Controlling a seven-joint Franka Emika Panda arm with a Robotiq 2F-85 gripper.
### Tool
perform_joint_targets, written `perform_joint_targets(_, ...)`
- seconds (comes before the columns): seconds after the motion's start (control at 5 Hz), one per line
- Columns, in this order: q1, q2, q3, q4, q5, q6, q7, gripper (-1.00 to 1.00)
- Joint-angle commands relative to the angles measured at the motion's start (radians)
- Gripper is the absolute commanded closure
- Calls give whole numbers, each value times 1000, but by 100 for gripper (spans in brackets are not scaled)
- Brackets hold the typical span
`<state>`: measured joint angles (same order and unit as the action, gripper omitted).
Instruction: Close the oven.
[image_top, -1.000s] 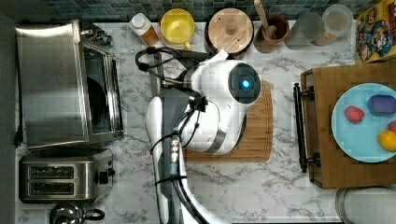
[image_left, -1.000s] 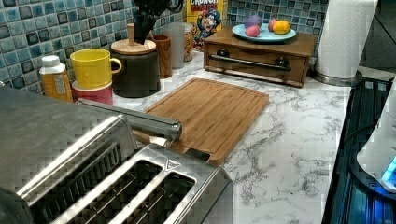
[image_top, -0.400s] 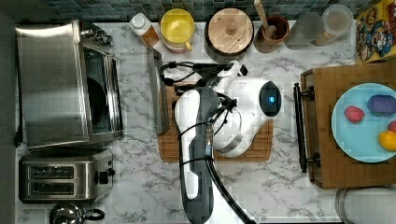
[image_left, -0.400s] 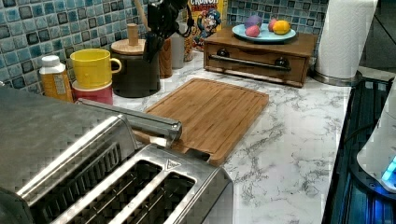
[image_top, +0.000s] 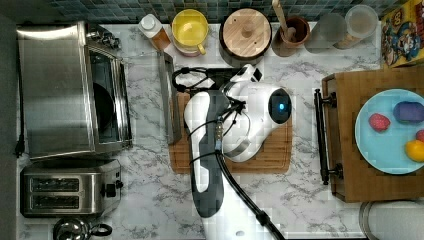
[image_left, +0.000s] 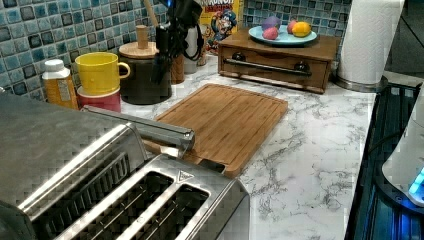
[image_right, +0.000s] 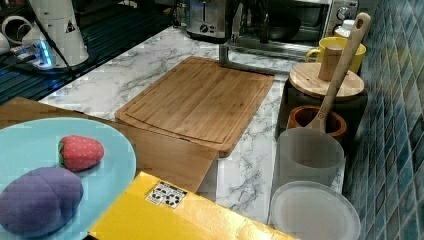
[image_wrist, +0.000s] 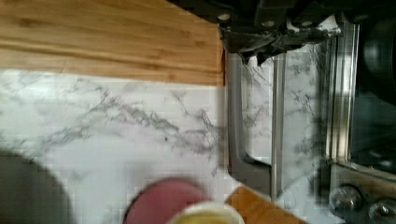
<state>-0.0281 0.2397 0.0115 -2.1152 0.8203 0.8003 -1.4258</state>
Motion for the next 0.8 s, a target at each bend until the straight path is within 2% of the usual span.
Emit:
perform_joint_targets(0.2,11,106,52,49,85,55,15,100)
perform_joint_targets(0.4,-32,128,70,76,196,23,-18,100)
perform_joint_targets(0.8,-43,114,80,89,324,68,-70,100)
